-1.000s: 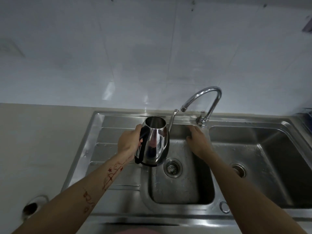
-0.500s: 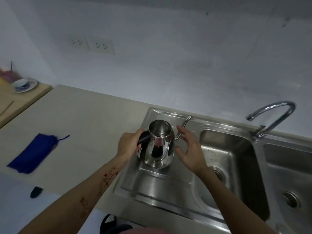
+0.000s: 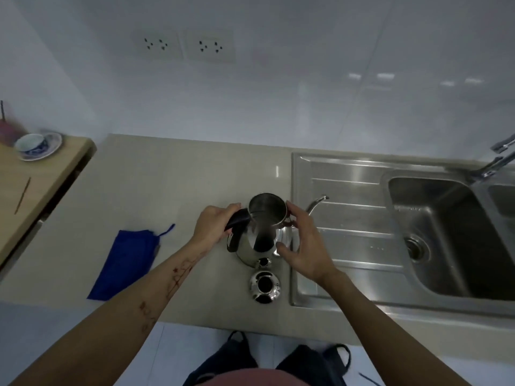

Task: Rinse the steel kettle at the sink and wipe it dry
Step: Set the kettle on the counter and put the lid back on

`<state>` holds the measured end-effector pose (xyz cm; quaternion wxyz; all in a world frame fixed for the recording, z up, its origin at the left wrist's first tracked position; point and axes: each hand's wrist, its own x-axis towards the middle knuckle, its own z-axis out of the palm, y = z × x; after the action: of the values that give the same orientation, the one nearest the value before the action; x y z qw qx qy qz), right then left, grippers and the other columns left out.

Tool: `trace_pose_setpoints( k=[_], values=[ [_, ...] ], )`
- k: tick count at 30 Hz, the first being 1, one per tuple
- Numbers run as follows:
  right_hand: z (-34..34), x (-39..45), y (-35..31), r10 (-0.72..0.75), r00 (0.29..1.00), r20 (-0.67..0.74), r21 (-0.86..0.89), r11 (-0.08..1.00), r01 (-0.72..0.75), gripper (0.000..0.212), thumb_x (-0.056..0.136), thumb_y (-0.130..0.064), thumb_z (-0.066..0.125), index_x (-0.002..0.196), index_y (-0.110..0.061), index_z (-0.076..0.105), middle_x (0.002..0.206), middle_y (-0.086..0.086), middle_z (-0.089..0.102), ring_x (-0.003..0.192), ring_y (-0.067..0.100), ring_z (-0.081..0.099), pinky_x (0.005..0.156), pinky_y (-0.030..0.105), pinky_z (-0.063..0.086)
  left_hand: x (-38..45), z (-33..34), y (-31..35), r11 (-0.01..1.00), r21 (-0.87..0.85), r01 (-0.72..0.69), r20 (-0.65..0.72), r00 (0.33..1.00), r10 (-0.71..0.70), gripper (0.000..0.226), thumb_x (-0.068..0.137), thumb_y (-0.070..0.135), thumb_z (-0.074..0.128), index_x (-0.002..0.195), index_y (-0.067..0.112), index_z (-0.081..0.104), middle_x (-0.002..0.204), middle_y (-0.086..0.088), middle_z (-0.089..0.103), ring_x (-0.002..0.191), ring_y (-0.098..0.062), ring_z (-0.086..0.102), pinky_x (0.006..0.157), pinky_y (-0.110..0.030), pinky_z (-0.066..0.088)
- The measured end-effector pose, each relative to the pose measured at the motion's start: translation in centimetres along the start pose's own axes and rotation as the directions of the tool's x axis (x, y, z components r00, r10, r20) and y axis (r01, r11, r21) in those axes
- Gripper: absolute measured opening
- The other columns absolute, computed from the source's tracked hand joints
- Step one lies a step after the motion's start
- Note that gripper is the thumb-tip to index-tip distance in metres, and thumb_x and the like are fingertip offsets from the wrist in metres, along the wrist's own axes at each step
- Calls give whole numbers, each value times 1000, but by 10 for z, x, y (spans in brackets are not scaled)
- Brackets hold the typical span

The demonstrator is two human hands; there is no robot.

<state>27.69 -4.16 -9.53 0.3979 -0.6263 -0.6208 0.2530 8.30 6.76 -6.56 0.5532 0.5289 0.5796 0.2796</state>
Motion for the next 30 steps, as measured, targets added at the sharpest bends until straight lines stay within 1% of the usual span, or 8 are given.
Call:
trace_pose_setpoints(
  k=[4, 10, 13, 16, 20, 23, 25, 30],
  values=[
    [26, 3, -16, 2, 1000, -30, -42, 999, -3, 81, 76, -30, 66, 147, -10, 32, 142, 4, 45, 129, 19, 44, 106, 40, 44, 15, -26, -12, 1000, -15, -4, 46, 999, 5, 49, 92, 27, 64, 49, 7, 55, 34, 2, 45, 26, -4, 41, 31, -13, 28],
    [42, 2, -22, 42, 999, -35, -72, 996, -44, 81, 76, -20, 71, 147, -13, 32, 142, 1, 45, 129, 17, 45, 103, 40, 46, 29, -39, -25, 999, 21, -42, 98, 994, 39, 49, 91, 26, 64, 48, 6, 56, 31, 4, 43, 26, -5, 39, 33, -15, 27],
    [45, 2, -16, 34, 999, -32, -91, 995, -37, 81, 77, -18, 72, 147, -10, 31, 143, 3, 45, 130, 20, 44, 104, 43, 46, 36, -40, -35, 995, 53, -90, 90, 992, 85, 56, 89, 33, 65, 36, 19, 56, 31, 1, 42, 28, -12, 37, 39, -20, 26],
    [48, -2, -11, 21, 999, -35, -131, 991, -26, 82, 78, -12, 71, 148, -9, 29, 145, 6, 42, 133, 23, 42, 107, 41, 43, 36, -40, -40, 985, 97, -146, 71, 988, 139, 57, 90, 36, 64, 37, 18, 56, 34, -2, 46, 30, -12, 41, 41, -22, 30],
    [57, -29, -4, -16, 991, -136, -200, 980, -11, 58, 83, -3, 65, 134, -13, 39, 132, 2, 44, 123, 20, 46, 102, 35, 47, 27, -38, -40, 947, 222, -231, -7, 971, 239, 56, 96, 39, 54, 48, 13, 60, 42, -1, 56, 37, -4, 50, 47, -17, 40],
    [67, -52, 19, 9, 1000, 28, -333, 943, 1, 38, 84, -20, 68, 118, -14, 52, 115, 3, 53, 104, 20, 53, 86, 37, 52, 20, -36, -44, 889, 318, -331, -68, 927, 369, 54, 100, 40, 47, 52, 14, 49, 45, 4, 47, 42, -7, 46, 47, -19, 34],
    [73, -58, 34, 43, 987, 153, -427, 904, 27, 40, 78, -32, 75, 111, -13, 59, 110, 4, 57, 98, 25, 55, 80, 36, 53, 19, -36, -50, 846, 380, -373, -94, 895, 437, 51, 98, 46, 44, 57, 18, 45, 50, 9, 45, 53, -10, 46, 54, -28, 37],
    [83, -61, 46, 39, 971, 238, -450, 890, 74, 43, 66, -23, 86, 100, -9, 65, 100, 6, 65, 87, 28, 60, 69, 39, 57, 13, -37, -58, 851, 430, -301, -107, 919, 380, 48, 93, 62, 36, 83, 21, 59, 75, 9, 57, 81, -26, 57, 71, -41, 46]
  ],
)
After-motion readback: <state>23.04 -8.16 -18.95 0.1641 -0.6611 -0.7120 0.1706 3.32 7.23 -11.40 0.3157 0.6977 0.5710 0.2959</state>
